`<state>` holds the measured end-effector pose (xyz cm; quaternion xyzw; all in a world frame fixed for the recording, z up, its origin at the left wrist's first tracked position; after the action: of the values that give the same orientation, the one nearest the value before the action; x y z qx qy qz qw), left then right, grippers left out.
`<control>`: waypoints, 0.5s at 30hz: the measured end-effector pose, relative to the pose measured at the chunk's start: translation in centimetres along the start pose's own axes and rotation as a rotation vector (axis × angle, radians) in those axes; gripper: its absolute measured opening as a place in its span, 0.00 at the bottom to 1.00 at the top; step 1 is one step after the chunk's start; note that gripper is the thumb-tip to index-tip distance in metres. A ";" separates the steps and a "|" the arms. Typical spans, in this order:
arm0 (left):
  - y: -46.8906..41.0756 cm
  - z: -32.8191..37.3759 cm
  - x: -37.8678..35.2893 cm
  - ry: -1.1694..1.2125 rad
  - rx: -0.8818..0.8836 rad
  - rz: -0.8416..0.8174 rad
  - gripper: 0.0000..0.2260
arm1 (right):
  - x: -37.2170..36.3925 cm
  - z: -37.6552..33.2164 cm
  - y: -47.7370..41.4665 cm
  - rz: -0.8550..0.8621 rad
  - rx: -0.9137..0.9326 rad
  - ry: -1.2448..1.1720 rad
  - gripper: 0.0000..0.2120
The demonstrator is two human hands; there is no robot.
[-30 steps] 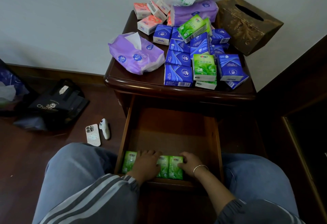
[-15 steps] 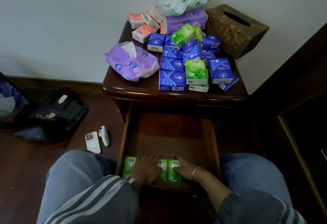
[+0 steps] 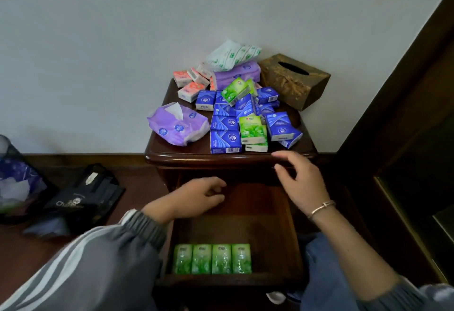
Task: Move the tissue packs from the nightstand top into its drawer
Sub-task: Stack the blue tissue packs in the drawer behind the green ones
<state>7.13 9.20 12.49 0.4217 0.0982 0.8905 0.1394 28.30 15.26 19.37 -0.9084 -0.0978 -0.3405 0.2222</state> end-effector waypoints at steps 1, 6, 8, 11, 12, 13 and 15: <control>-0.1 1.6 2.3 0.009 -0.044 0.088 0.17 | 2.0 -0.3 -1.3 0.095 0.066 0.079 0.14; -2.1 8.6 7.6 -0.291 -0.161 0.561 0.28 | 2.5 2.4 -7.8 -0.044 0.025 0.351 0.31; -3.9 9.6 6.1 -0.448 -0.073 0.581 0.32 | 0.0 4.4 -8.3 -0.199 -0.020 0.432 0.33; -6.3 9.6 3.5 -0.529 -0.005 0.557 0.35 | -1.8 6.9 -7.6 -0.220 -0.038 0.378 0.34; -6.9 9.5 3.1 -0.539 0.014 0.562 0.35 | -1.8 7.3 -7.5 -0.184 -0.028 0.351 0.34; -7.4 9.4 2.8 -0.554 0.035 0.574 0.34 | -1.9 7.6 -7.5 -0.155 -0.018 0.329 0.33; -8.2 9.6 2.5 -0.593 0.067 0.607 0.33 | -2.0 7.8 -7.5 -0.131 0.004 0.270 0.32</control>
<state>14.40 18.27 17.93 0.6736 -0.0459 0.7277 -0.1205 28.80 25.49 15.37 -0.8454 -0.1268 -0.4733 0.2125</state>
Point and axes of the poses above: each hand's wrist, its own y-axis away from the middle knuckle, its own x-axis out of the back of the hand, z = x × y, the point moved 7 cm from there along -y, towards the middle knuckle, and after that the axes turned 3 degrees about -z, right-handed, at the moved point
